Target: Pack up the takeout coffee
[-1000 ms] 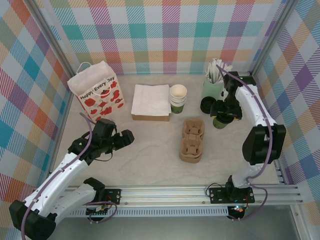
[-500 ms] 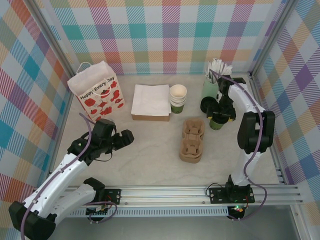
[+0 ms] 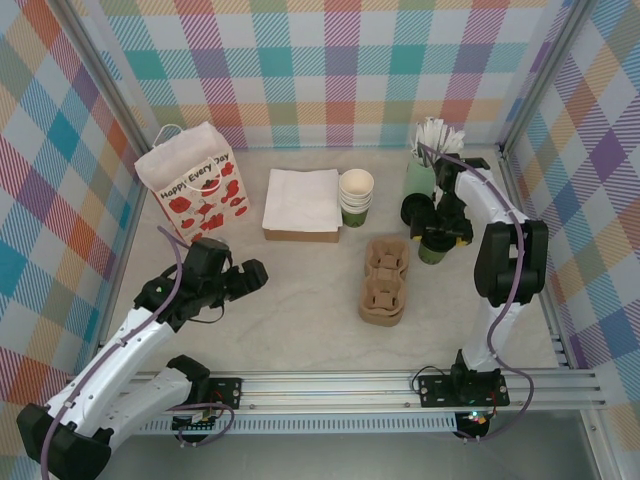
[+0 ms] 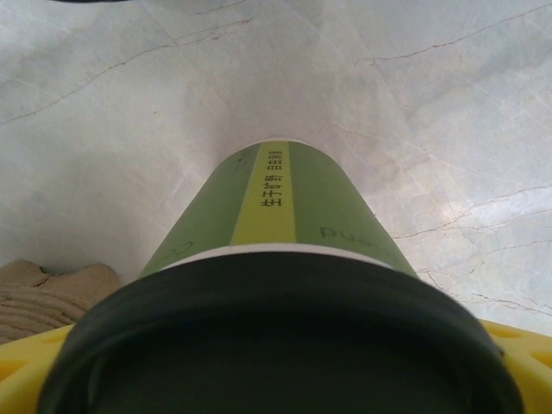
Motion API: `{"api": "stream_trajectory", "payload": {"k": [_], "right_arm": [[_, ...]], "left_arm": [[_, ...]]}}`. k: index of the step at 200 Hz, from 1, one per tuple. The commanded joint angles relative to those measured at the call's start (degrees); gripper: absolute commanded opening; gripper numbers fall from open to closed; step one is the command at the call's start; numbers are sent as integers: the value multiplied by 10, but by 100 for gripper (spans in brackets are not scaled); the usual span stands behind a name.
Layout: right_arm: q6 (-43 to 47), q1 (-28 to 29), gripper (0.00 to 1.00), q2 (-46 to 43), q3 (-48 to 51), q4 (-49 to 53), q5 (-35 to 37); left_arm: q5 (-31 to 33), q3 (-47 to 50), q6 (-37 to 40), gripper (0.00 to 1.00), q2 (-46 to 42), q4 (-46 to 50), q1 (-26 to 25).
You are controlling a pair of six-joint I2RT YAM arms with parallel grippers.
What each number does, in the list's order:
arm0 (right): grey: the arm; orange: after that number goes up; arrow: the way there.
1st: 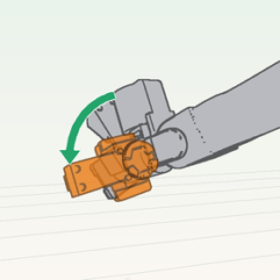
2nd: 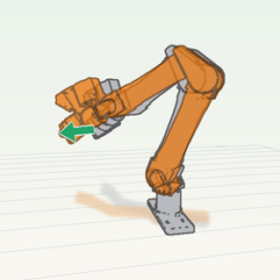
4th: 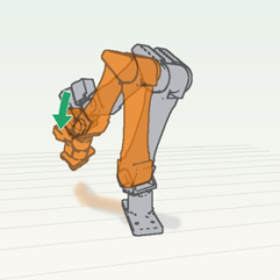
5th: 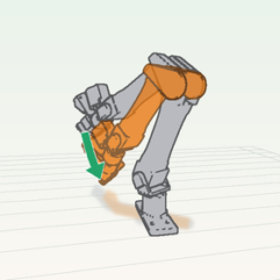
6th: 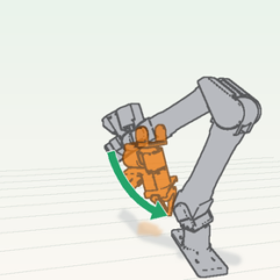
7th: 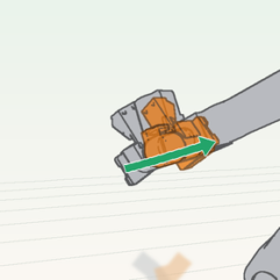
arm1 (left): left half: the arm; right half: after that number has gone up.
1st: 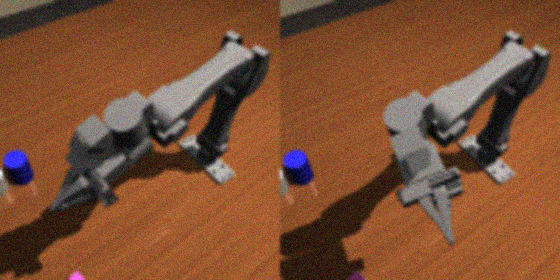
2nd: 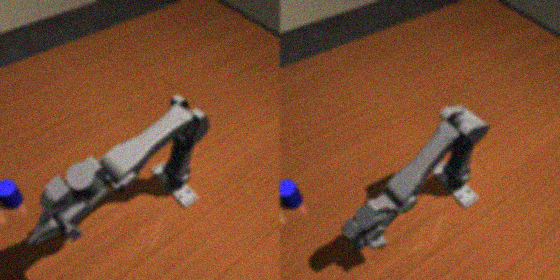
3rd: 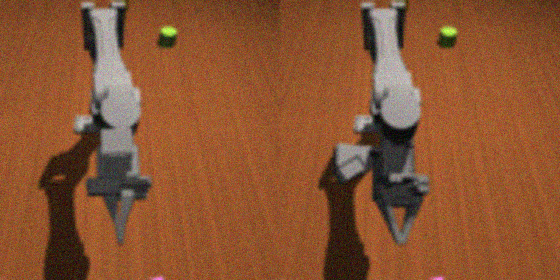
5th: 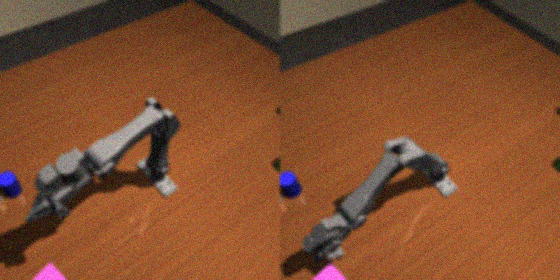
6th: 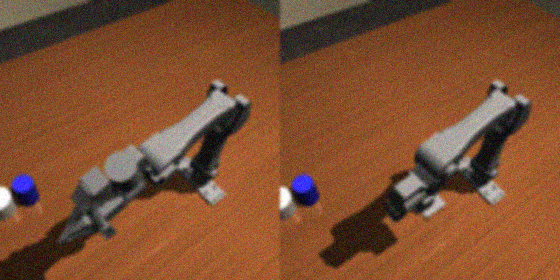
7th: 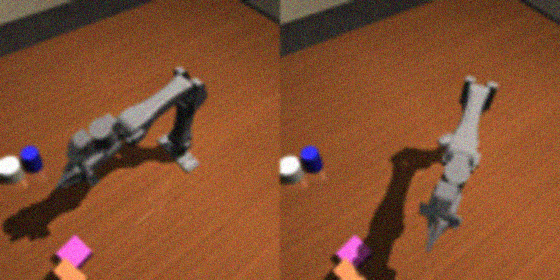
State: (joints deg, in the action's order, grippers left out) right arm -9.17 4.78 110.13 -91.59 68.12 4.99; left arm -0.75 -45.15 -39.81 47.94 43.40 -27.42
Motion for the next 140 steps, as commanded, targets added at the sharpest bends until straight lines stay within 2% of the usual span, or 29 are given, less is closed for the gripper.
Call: {"api": "stream_trajectory", "payload": {"k": [1, 66, 140], "right_arm": [[6, -3, 100, -17, 8, 3, 5], [-2, -3, 100, -69, 17, 14, -1], [-16, -3, 100, -164, 15, 40, -1]], "left_arm": [[5, 1, -3, 91, -8, 9, 9], [2, -6, -4, 100, -15, 15, 9], [7, -38, 9, 100, -5, 32, 10]]}}
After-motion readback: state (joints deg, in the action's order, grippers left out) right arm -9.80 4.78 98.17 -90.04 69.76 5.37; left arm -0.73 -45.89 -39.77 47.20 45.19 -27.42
